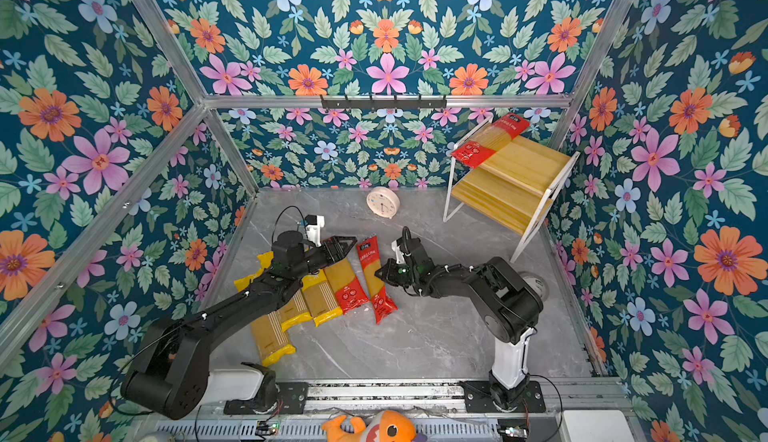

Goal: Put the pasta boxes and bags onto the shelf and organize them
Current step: 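Reach both grippers toward the next red spaghetti bag and grasp it with the right gripper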

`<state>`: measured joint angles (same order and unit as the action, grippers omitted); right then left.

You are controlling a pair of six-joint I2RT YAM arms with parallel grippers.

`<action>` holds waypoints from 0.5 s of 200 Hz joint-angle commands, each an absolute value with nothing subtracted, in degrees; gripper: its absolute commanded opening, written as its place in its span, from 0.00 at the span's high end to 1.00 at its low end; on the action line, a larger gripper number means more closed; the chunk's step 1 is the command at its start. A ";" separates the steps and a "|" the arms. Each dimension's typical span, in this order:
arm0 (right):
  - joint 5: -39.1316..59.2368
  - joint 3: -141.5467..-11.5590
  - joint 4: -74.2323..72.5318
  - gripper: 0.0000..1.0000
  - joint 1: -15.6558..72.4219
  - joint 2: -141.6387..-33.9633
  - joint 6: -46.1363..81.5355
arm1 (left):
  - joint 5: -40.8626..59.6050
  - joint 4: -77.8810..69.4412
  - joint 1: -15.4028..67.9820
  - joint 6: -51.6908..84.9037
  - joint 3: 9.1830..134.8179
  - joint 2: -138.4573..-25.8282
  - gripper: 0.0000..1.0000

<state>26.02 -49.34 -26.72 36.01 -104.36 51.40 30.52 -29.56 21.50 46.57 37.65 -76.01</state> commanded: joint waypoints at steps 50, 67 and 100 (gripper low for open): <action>28.02 -43.63 -52.13 1.00 33.71 -95.57 48.33 | 32.30 -48.24 21.36 47.80 33.18 -75.81 0.34; 27.13 -43.15 -54.38 1.00 33.61 -91.24 44.41 | 32.64 -50.72 21.44 45.55 33.27 -76.49 0.32; 26.67 -43.50 -54.27 1.00 32.68 -85.32 39.52 | 36.41 -61.39 21.39 47.69 33.38 -79.94 0.28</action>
<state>26.37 -42.81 -42.70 33.36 -88.92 44.69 33.15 -49.15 21.43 46.52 33.69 -78.22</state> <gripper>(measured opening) 0.069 0.700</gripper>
